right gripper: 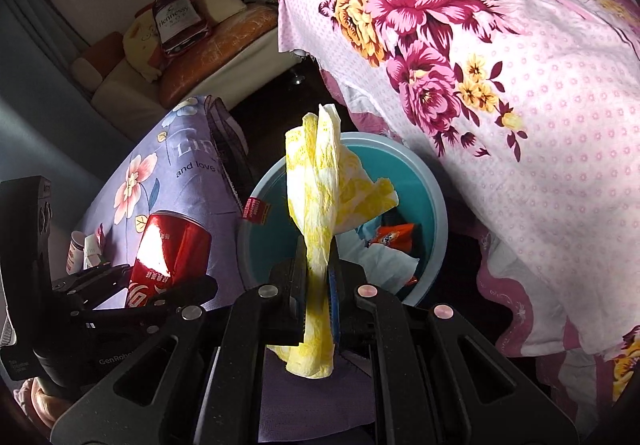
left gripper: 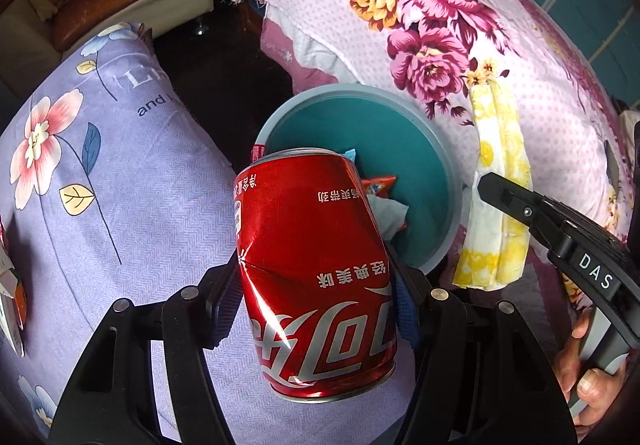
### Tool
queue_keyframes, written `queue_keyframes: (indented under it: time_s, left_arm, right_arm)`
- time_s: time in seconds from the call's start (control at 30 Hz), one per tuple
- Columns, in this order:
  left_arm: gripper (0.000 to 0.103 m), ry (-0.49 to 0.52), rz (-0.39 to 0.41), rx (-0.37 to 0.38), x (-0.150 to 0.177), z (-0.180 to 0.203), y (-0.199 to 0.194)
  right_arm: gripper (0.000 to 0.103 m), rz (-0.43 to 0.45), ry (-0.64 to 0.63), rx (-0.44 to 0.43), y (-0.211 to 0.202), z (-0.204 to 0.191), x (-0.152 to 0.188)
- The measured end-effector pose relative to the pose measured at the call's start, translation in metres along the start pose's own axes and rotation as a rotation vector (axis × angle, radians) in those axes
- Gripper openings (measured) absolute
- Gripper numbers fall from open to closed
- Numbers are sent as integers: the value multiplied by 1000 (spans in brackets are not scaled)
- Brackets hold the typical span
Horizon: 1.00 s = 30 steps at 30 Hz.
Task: Collect trash
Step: 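Carry the can in left tool and yellow paper in right tool over the bin, then open left tool to drop the Coca-Cola can into the bin, then open right tool to drop the yellow paper into the bin and withdraw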
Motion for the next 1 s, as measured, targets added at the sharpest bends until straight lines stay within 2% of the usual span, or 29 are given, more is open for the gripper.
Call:
queue_keyframes:
  time_s: [0.4,0.5,0.53,1.0]
  left_arm:
    - [66,24,7,9,-25,9,13]
    - [84,5,15,6,-26,3,13]
    - [86,2,23,0,-26,1,11]
    - [90,-50,32,-1,-6,-33,-4]
  right_arm:
    - [9,-15,29,42,7,20,-6]
    - [9,-24,26,47,10,19,-7]
    - [9,-25,23,49,11,18,-7]
    - [9,-68,-27,66,27,-8,-6]
Point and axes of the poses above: each gripper's, at about its wrist camera, not at the fingertips, and y roughly the way its jaws point, z to its right, x to its underside, the point moved 6 cm from there along y, roughly the way its jaws point, and after that the axes turned 12 degrees about x, right-handed, at the moved point
